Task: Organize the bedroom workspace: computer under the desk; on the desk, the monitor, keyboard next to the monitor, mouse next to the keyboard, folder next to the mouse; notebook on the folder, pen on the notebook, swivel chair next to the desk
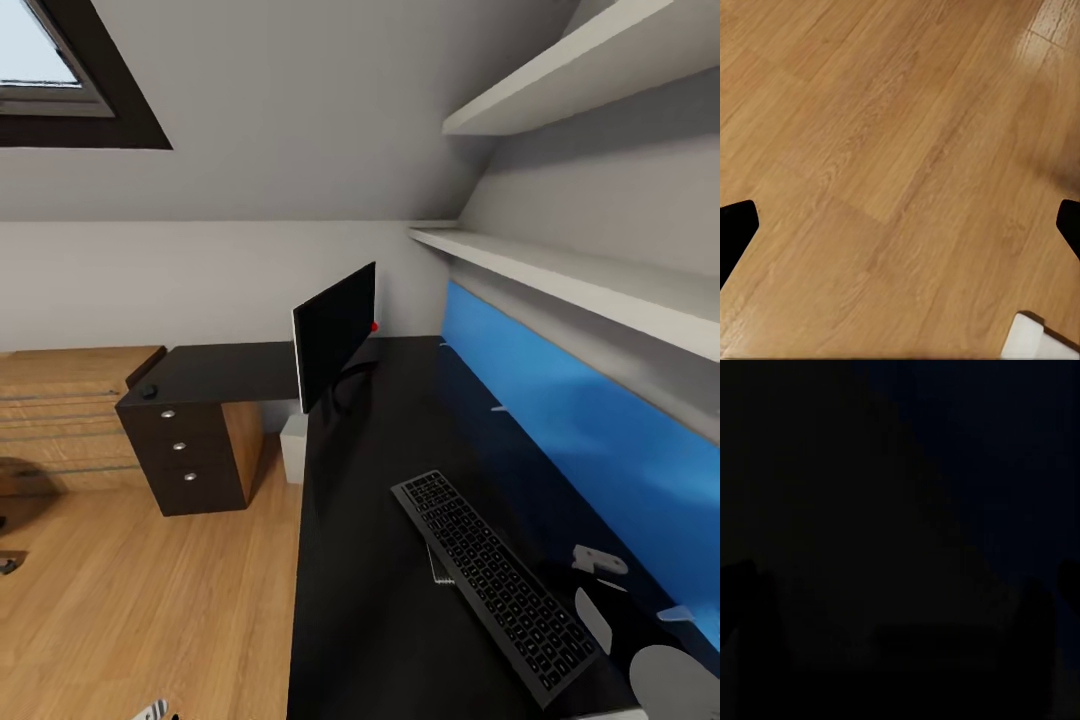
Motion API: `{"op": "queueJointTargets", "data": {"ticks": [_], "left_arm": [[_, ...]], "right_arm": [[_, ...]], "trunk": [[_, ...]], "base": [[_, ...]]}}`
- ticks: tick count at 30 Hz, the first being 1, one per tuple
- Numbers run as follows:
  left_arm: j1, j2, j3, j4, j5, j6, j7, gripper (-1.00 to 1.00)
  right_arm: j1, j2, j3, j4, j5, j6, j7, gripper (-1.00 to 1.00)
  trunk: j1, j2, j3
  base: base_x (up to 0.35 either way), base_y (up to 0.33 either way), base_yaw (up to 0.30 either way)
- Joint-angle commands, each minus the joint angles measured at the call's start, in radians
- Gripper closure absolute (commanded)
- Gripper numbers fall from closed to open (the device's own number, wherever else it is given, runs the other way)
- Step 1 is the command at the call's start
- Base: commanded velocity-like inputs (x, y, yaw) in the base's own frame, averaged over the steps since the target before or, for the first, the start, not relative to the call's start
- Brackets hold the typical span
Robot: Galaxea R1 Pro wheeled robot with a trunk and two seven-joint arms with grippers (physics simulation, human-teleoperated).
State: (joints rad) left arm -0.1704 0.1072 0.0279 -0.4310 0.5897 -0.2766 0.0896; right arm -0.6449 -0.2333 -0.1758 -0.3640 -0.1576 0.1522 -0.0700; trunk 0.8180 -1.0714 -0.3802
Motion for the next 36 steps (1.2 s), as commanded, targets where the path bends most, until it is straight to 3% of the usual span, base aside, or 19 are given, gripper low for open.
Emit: {"op": "queueJointTargets", "data": {"ticks": [1, 15, 21, 29, 33, 36], "left_arm": [[0.000, 0.000, -0.002, 0.000, 0.005, -0.002, 0.002, -1.00], [0.000, 0.000, -0.002, 0.000, 0.005, -0.003, 0.002, -1.00], [0.000, 0.001, -0.002, 0.000, 0.006, -0.002, 0.004, -1.00], [-0.001, 0.002, -0.002, 0.000, 0.006, -0.002, 0.004, -1.00], [0.000, 0.002, -0.002, 0.000, 0.006, 0.000, 0.005, -1.00], [-0.001, 0.002, -0.002, 0.000, 0.006, 0.002, 0.005, -1.00]], "right_arm": [[0.001, 0.000, 0.003, 0.008, -0.007, 0.010, -0.004, -1.00], [0.001, 0.009, 0.006, 0.008, -0.009, 0.003, 0.005, -1.00], [0.001, 0.025, 0.027, 0.008, -0.008, -0.013, 0.006, -1.00], [0.001, 0.066, 0.041, 0.007, -0.008, -0.019, 0.007, -1.00], [0.001, 0.075, 0.096, 0.006, -0.008, -0.019, 0.007, -1.00], [0.001, 0.076, 0.109, -0.001, -0.009, -0.019, 0.007, -1.00]], "trunk": [[0.000, -0.001, -0.001], [0.000, -0.001, -0.001], [0.000, -0.001, -0.001], [0.000, -0.001, -0.001], [0.000, -0.001, -0.001], [0.000, -0.001, -0.001]], "base": [[-0.042, 0.000, 0.000], [-0.149, 0.000, 0.000], [-0.016, 0.000, 0.000], [-0.001, 0.000, 0.059], [0.000, 0.000, 0.194], [0.000, 0.000, 0.072]]}}
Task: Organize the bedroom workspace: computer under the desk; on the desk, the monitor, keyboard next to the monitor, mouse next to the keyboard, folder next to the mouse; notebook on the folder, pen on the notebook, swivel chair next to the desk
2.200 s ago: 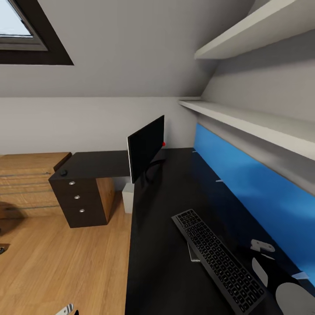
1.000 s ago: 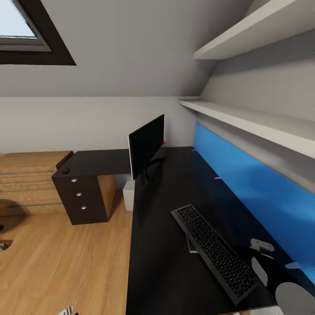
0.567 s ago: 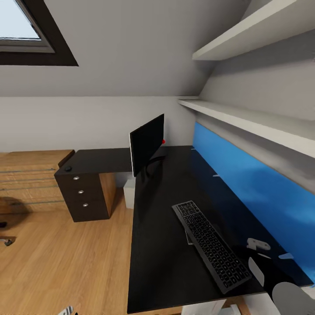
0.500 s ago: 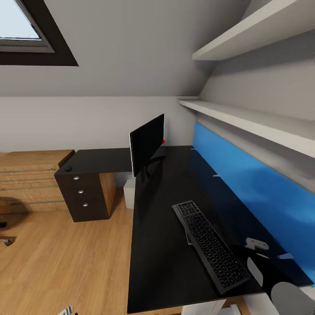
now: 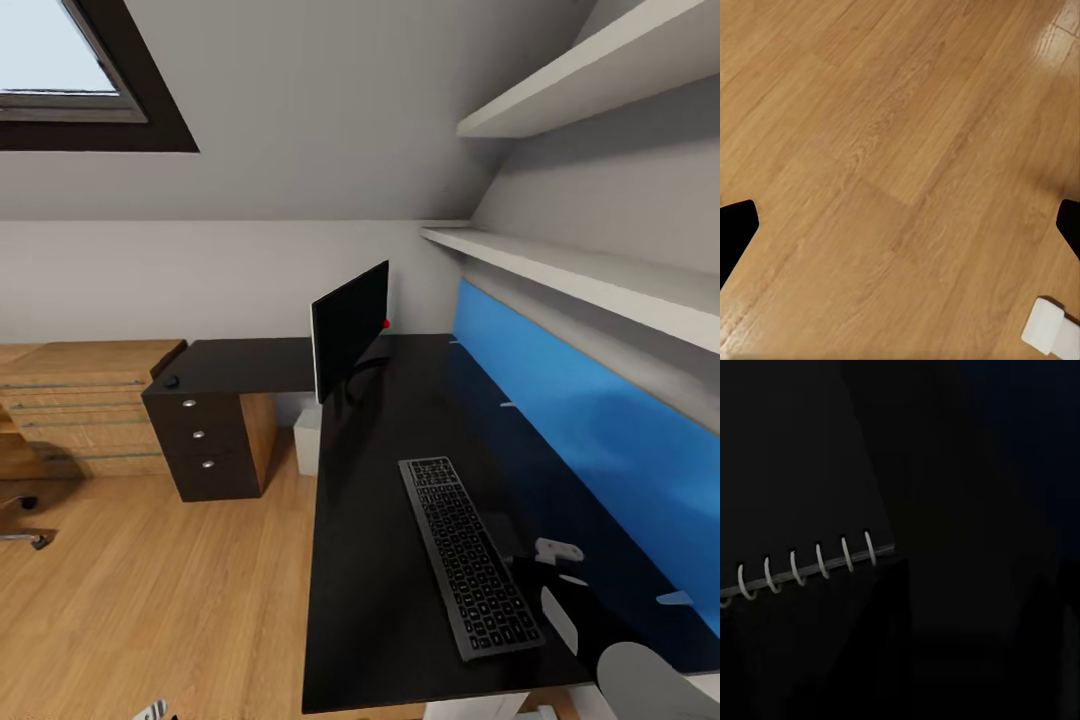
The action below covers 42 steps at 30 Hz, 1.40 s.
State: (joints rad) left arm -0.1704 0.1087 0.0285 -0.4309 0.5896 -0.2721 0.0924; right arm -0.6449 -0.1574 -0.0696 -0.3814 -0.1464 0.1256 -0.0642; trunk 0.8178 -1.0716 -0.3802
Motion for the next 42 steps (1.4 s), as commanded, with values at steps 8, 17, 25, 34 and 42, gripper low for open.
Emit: {"op": "queueJointTargets", "data": {"ticks": [8, 17, 25, 34, 42], "left_arm": [[0.000, -0.001, -0.003, 0.000, 0.006, -0.001, 0.002, -1.00], [-0.001, -0.001, -0.004, 0.000, 0.006, -0.001, 0.001, -1.00], [-0.001, -0.001, -0.004, 0.000, 0.006, -0.001, 0.001, -1.00], [-0.001, -0.001, -0.004, 0.000, 0.006, -0.001, 0.001, -1.00], [0.000, -0.001, -0.004, 0.000, 0.006, -0.001, 0.001, -1.00]], "right_arm": [[0.001, 0.005, 0.011, -0.007, -0.021, 0.008, 0.001, -1.00], [0.001, 0.006, 0.011, -0.008, -0.021, 0.008, 0.001, -1.00], [0.001, 0.006, 0.011, -0.008, -0.021, 0.008, 0.001, -1.00], [0.001, 0.006, 0.011, -0.008, -0.021, 0.008, 0.000, -1.00], [0.001, 0.007, 0.011, -0.008, -0.021, 0.008, 0.000, -1.00]], "trunk": [[0.000, 0.000, -0.001], [0.000, 0.000, -0.001], [-0.027, 0.049, 0.021], [-0.057, 0.105, 0.046], [-0.057, 0.105, 0.046]], "base": [[0.000, 0.000, 0.013], [0.000, 0.000, 0.000], [0.000, 0.000, 0.000], [0.000, 0.000, 0.000], [0.000, 0.000, 0.000]]}}
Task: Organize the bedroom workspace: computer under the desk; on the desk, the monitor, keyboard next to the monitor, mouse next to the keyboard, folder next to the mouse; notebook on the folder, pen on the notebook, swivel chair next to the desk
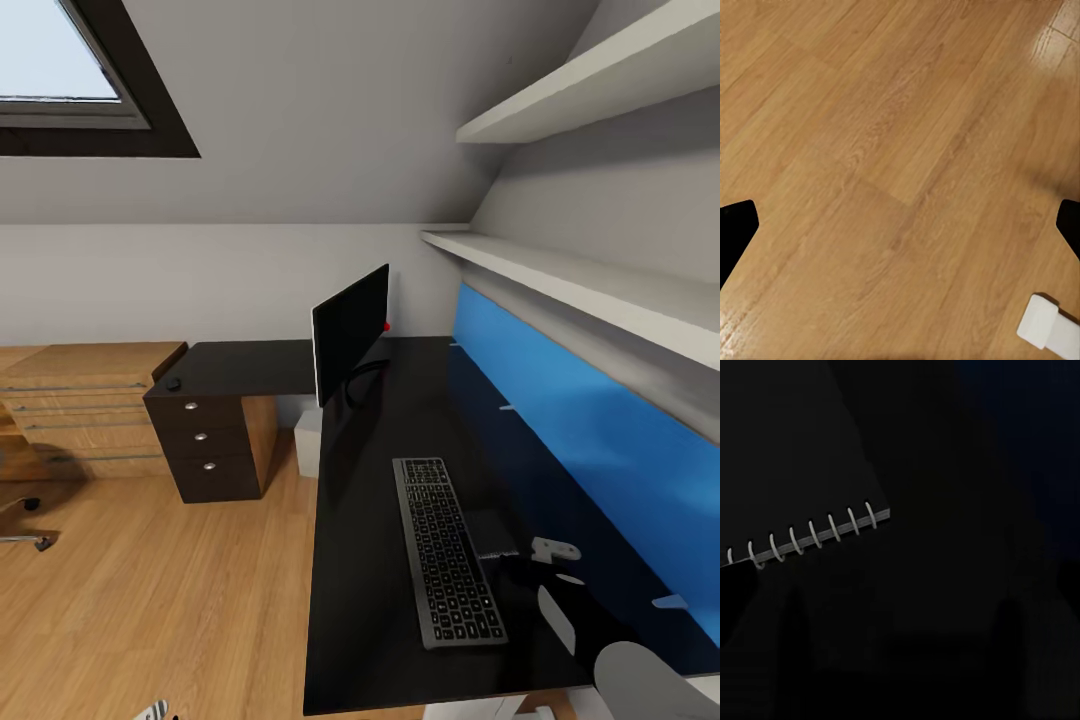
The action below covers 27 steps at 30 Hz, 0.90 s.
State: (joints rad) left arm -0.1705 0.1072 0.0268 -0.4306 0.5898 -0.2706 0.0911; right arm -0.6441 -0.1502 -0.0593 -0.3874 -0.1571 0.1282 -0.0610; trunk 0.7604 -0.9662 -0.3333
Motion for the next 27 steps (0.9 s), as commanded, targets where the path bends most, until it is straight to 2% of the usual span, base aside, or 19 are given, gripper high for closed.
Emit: {"op": "queueJointTargets", "data": {"ticks": [1, 7, 13, 17, 23, 27], "left_arm": [[-0.001, 0.000, -0.002, 0.000, 0.005, -0.002, 0.002, -1.00], [-0.001, 0.000, -0.002, 0.000, 0.005, -0.002, 0.002, -1.00], [-0.001, 0.000, -0.002, 0.000, 0.005, -0.002, 0.002, -1.00], [-0.001, 0.000, -0.002, 0.000, 0.005, -0.002, 0.003, -1.00], [-0.001, 0.000, -0.002, 0.009, 0.005, -0.005, 0.002, -1.00], [0.000, 0.000, -0.002, 0.020, 0.002, -0.006, 0.001, -1.00]], "right_arm": [[0.000, 0.001, 0.001, -0.002, -0.010, 0.005, -0.003, -1.00], [0.000, 0.017, 0.004, -0.002, -0.009, 0.005, -0.004, -1.00], [0.000, 0.038, 0.017, -0.002, -0.009, 0.004, -0.006, -1.00], [0.000, 0.042, 0.021, -0.003, -0.009, 0.005, -0.005, -1.00], [0.000, 0.043, 0.022, -0.004, -0.009, 0.005, -0.005, -1.00], [0.000, 0.043, 0.022, -0.004, -0.009, 0.005, -0.005, -1.00]], "trunk": [[0.000, -0.001, -0.001], [0.000, -0.001, -0.001], [0.000, -0.001, -0.001], [0.000, -0.001, -0.001], [0.000, -0.001, -0.001], [0.000, -0.001, -0.001]], "base": [[0.000, 0.000, 0.000], [0.000, 0.000, 0.011], [0.000, 0.000, 0.155], [0.000, 0.000, 0.181], [-0.005, 0.000, 0.018], [-0.164, 0.000, 0.002]]}}
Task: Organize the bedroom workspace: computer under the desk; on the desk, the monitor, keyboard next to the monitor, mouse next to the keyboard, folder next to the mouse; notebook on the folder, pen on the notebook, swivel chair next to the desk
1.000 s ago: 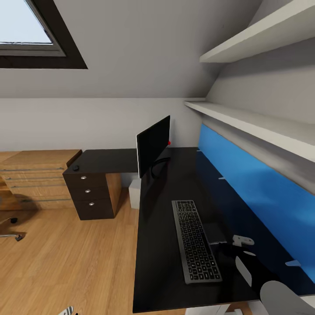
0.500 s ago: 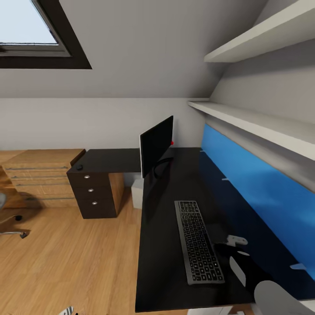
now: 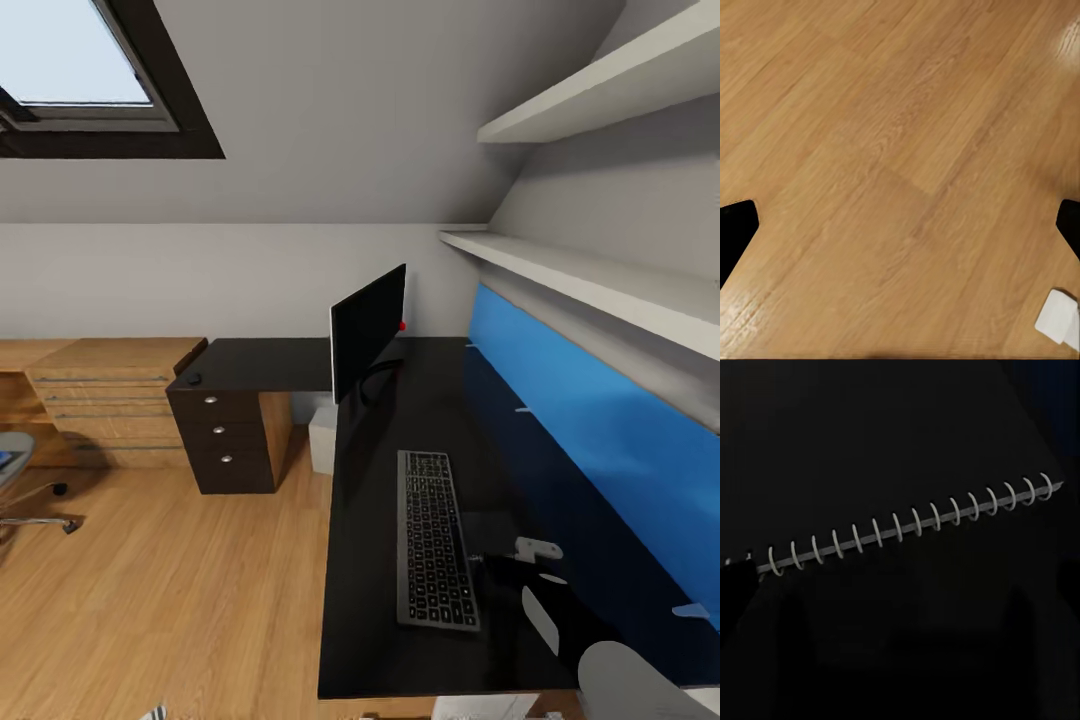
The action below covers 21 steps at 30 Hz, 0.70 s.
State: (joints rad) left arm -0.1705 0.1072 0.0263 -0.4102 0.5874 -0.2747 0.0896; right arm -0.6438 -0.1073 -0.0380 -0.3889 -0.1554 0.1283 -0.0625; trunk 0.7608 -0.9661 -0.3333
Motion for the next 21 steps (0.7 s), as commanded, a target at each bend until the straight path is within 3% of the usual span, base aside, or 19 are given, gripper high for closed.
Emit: {"op": "queueJointTargets", "data": {"ticks": [1, 8, 21], "left_arm": [[0.000, 0.000, -0.002, 0.002, 0.004, -0.003, 0.002, -1.00], [0.000, 0.000, -0.002, 0.005, 0.003, -0.003, 0.001, -1.00], [-0.001, 0.000, -0.002, 0.005, 0.002, -0.006, 0.001, -1.00]], "right_arm": [[0.000, 0.000, 0.001, -0.002, -0.010, 0.005, -0.003, -1.00], [0.000, 0.000, 0.001, -0.002, -0.010, 0.005, -0.003, -1.00], [0.000, 0.001, 0.005, -0.001, -0.010, 0.005, -0.003, -1.00]], "trunk": [[0.000, -0.001, -0.001], [0.000, -0.001, -0.001], [0.000, -0.001, -0.001]], "base": [[-0.271, 0.026, 0.001], [-0.159, 0.075, 0.000], [-0.020, 0.175, 0.010]]}}
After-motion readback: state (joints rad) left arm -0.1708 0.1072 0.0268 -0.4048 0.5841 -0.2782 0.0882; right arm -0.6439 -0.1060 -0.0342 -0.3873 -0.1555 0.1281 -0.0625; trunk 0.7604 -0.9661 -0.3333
